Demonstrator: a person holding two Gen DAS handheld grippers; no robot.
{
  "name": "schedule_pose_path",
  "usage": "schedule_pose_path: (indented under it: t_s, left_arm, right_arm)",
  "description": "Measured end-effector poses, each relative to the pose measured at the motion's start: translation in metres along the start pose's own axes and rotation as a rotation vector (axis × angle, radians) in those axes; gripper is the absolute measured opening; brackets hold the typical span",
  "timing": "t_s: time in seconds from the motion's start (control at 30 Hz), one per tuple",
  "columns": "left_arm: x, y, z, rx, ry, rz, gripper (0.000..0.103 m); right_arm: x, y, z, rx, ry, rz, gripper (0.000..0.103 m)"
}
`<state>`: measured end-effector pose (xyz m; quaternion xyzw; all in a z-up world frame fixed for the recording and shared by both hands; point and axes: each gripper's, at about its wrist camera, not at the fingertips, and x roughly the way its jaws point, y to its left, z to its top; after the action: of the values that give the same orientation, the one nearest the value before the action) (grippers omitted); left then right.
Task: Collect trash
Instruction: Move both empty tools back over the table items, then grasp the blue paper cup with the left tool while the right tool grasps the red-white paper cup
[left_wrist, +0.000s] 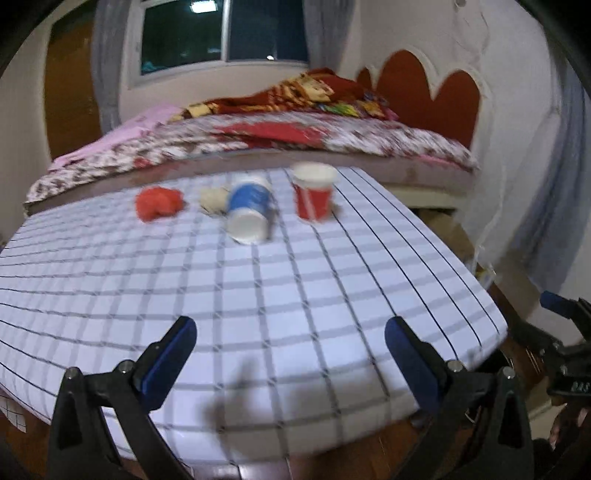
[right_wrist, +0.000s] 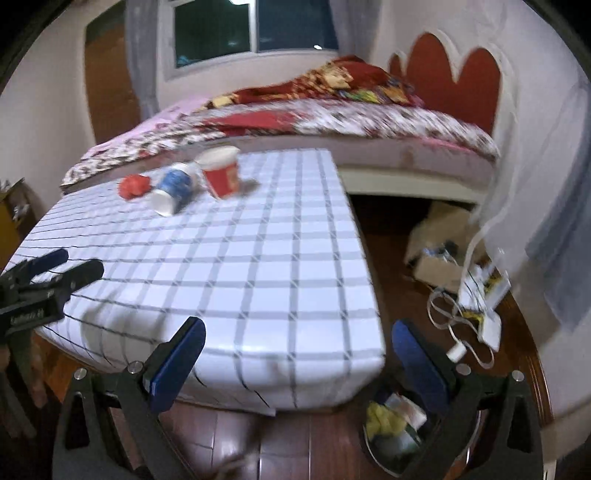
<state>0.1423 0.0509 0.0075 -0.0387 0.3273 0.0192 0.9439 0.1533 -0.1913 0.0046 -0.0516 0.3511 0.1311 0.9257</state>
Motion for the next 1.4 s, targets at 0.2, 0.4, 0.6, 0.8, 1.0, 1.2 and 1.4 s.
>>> schedule_pose_path:
  t_s: [0.2,0.4,0.6,0.8,1.0,1.2,1.4]
  left_arm:
    - [0.017,0.029,0.028,-0.01,-0.026,0.06,0.102]
    - [0.067,0.044,0.056,-0.025,-0.005,0.046,0.096]
    - [0.13,0.046,0.081,-0.043,0.046,0.011,0.086]
    - [0.16,0.042,0.082,-0.048,0.078,0.001,0.082]
    - [0.187,0.044,0.084,-0.041,0.132,-0.013,0.06]
    - [0.174,0.054,0.085,-0.094,0.102,-0.067,0.057]
    - [0.158,0.062,0.085,-0.073,0.069,-0.03,0.057]
  right_arm:
    - [0.032,0.038,0.034,-0.102,0.018,0.044,0.102]
    - [0.07,0.041,0.062,-0.046,0.022,0.088,0.102]
    - [0.114,0.042,0.086,-0.043,0.019,0.095,0.102]
    - [0.162,0.046,0.112,-0.07,0.04,0.098,0.102]
    - [0.191,0.053,0.126,-0.108,0.062,0.12,0.099]
    - [0.211,0.066,0.136,-0.122,0.058,0.166,0.097]
    - [0.228,0.085,0.151,-0.124,0.028,0.186,0.095]
